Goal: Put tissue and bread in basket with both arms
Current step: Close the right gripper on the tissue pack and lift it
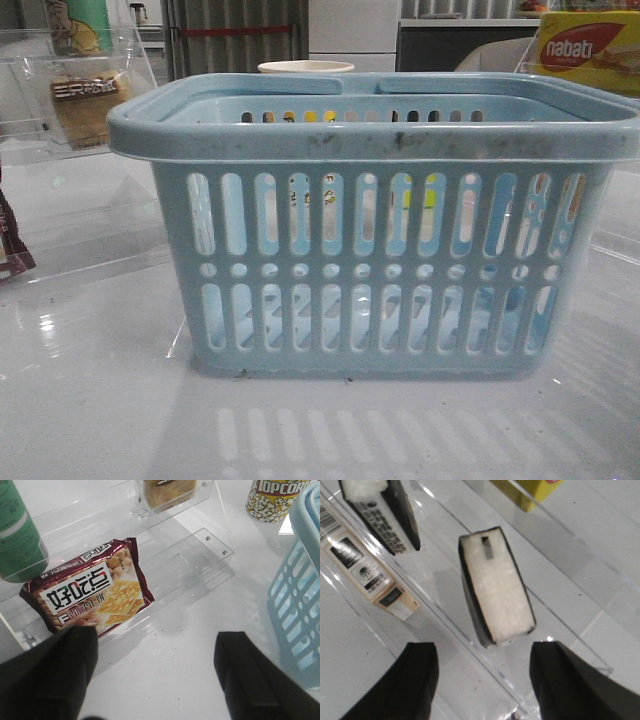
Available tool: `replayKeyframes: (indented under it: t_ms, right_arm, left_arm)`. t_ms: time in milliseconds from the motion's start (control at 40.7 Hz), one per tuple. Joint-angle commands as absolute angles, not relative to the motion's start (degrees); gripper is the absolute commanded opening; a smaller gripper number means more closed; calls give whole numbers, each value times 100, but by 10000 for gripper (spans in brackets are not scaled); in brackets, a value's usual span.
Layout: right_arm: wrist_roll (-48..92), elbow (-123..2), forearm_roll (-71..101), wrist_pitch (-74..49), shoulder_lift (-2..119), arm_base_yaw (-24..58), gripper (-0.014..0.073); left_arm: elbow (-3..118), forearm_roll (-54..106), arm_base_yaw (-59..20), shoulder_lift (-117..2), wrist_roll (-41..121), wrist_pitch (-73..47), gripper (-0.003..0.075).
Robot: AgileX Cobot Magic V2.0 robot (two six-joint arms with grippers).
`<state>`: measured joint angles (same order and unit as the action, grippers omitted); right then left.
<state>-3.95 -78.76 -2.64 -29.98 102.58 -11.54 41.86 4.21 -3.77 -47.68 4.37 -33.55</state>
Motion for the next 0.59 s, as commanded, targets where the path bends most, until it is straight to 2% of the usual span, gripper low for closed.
replayKeyframes:
  t_ms: [0,442,565]
  right_arm:
    - [-387,-8098,-382,-2385,10023,-1210,510]
    - [-387,-8098,-397,-1754,10275,-1217,504]
    - [-387,-8098,-397,-1768,10275,-1217,377]
  left_arm:
    - [4364,472,-421,-4755,426,-2911,549]
    - [4364,483,-421,-4755,426,-2911,549]
    - [4364,483,-421,-4755,426,-2911,549]
